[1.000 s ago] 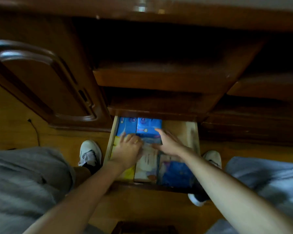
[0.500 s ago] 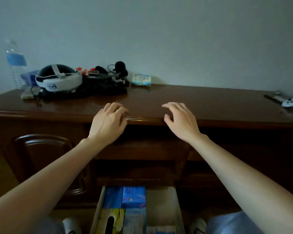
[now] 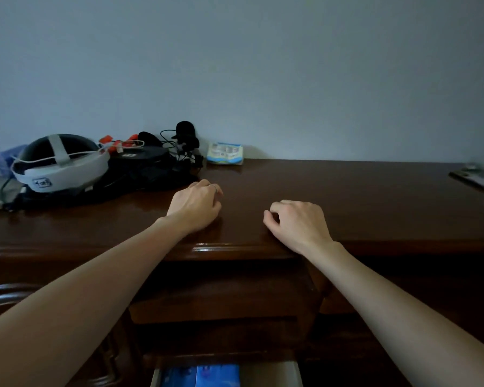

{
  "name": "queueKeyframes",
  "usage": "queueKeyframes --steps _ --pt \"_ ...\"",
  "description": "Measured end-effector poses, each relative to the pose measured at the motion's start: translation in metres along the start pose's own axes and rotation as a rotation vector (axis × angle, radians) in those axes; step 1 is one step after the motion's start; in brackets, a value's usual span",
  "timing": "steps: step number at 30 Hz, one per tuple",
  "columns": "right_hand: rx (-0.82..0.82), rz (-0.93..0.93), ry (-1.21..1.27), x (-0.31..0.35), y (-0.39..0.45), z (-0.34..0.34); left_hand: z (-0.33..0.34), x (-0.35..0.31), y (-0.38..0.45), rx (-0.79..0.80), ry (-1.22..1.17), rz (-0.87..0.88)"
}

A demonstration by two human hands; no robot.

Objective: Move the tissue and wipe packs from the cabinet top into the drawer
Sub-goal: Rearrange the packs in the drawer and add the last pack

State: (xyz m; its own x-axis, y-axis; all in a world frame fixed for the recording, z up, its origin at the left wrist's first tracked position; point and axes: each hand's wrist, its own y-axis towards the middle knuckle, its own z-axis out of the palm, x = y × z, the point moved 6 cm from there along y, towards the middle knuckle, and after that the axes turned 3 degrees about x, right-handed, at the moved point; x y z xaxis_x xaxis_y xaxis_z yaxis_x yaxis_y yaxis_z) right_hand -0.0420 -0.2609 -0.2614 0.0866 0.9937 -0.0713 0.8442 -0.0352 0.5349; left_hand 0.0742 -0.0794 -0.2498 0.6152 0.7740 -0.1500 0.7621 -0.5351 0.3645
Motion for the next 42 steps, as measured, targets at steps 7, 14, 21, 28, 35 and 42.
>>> queueKeyframes --steps 7,14,21,28,35,42 --pt "0.142 0.071 0.08 -0.019 0.107 0.054 0.033 0.027 0.087 -0.007 0.018 -0.018" --pt "0.336 0.14 0.116 -0.021 0.236 0.15 0.066 0.058 0.137 -0.146 -0.029 -0.059" --pt "0.383 0.14 0.005 -0.03 0.331 0.224 0.077 0.069 0.158 -0.154 -0.04 -0.052" --pt "0.046 0.592 0.903 -0.096 0.287 0.19 0.067 0.073 0.153 -0.283 -0.156 -0.041" --pt "0.525 0.416 1.131 -0.039 0.18 0.127 0.065 0.062 0.118 0.079 -1.055 -0.225" --pt "0.367 0.22 1.174 0.016 0.048 0.016 0.004 0.028 -0.015 -0.206 -0.93 -0.318"
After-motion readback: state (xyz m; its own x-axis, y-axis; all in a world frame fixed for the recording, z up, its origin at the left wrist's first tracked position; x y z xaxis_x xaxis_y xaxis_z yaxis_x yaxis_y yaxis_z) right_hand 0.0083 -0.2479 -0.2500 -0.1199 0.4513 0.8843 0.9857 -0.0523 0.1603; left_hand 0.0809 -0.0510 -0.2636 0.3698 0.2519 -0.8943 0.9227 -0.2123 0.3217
